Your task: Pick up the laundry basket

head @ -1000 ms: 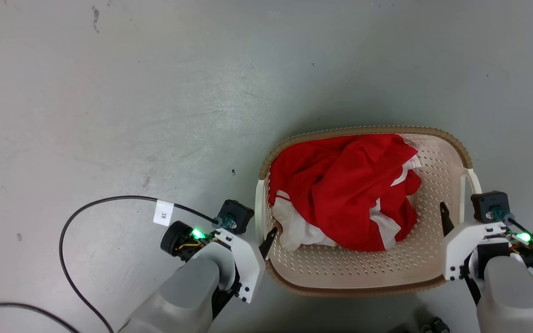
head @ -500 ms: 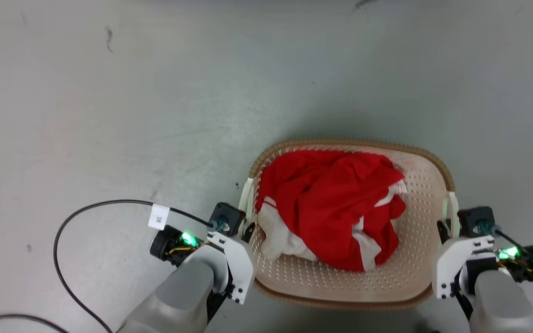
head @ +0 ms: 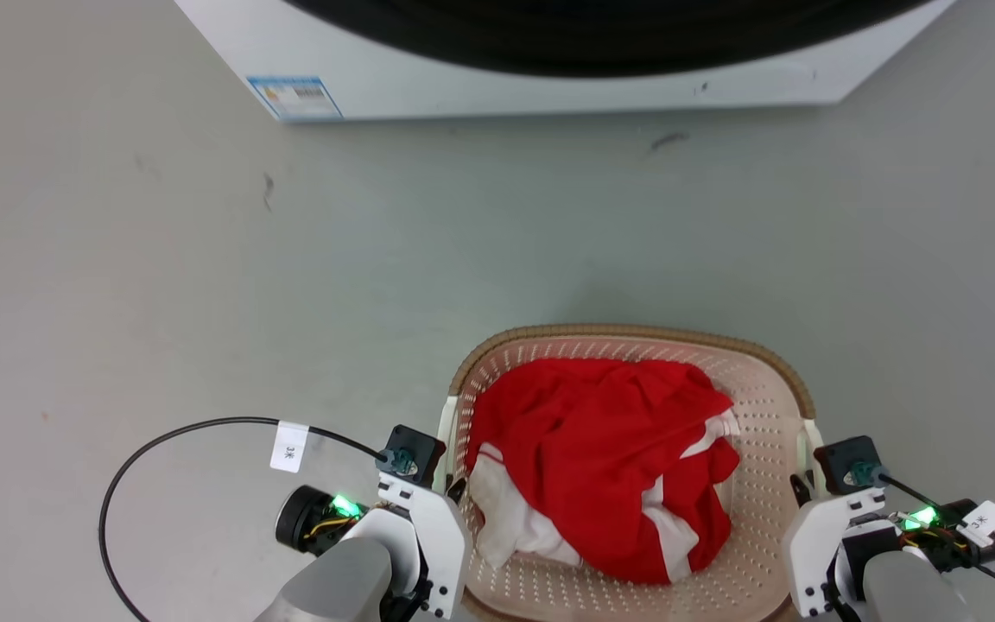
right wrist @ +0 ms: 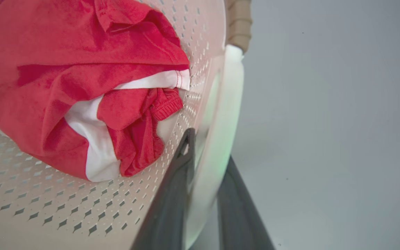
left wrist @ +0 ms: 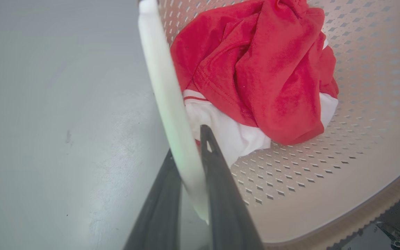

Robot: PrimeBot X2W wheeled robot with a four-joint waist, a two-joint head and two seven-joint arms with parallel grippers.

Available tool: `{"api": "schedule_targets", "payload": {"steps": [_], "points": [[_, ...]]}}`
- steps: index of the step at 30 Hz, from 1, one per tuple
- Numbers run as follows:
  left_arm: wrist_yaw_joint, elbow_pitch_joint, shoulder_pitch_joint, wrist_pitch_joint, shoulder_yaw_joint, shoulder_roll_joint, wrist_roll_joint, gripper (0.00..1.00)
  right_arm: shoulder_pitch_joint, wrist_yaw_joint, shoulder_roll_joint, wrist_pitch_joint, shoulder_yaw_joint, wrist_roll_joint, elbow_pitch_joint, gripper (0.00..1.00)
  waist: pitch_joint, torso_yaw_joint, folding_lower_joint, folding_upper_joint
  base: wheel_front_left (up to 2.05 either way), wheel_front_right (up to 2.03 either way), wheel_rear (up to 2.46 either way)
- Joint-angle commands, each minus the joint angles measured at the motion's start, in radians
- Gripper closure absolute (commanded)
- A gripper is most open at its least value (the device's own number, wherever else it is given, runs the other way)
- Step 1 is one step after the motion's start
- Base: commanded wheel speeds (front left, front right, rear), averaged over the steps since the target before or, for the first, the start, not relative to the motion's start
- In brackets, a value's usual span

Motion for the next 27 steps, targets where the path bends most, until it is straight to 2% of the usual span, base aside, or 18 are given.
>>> {"api": "schedule_targets", "payload": {"steps": [1, 7, 14, 19, 27], "points": [[-0.003, -0.002, 0.01, 0.004, -0.004, -0.009, -0.001, 1.0, 0.011, -0.001, 0.003, -0.002, 0.011, -0.01, 0.004, 1.0, -0.045, 0.011, 0.0, 0.0, 0.0, 0.0, 0.0], [-0.002, 0.02, 0.026, 0.05, 0.0, -0.007, -0.05, 1.0, 0.019, -0.001, 0.003, 0.009, 0.074, 0.013, 0.027, 1.0, -0.136, 0.036, 0.0, 0.0, 0.0, 0.0, 0.0], [-0.002, 0.031, 0.028, 0.111, 0.006, 0.024, -0.103, 1.0, 0.025, -0.001, 0.003, 0.036, 0.189, 0.07, 0.034, 1.0, -0.222, 0.061, 0.0, 0.0, 0.0, 0.0, 0.0], [-0.001, 0.025, 0.024, 0.173, -0.005, 0.048, -0.132, 1.0, 0.038, -0.001, 0.002, 0.081, 0.309, 0.179, 0.034, 1.0, -0.271, 0.073, 0.0, 0.0, 0.0, 0.0, 0.0], [0.0, -0.003, -0.014, 0.295, -0.035, 0.091, -0.172, 1.0, 0.008, -0.001, 0.002, 0.176, 0.562, 0.412, 0.033, 1.0, -0.35, 0.068, 0.0, 0.0, 0.0, 0.0, 0.0]]}}
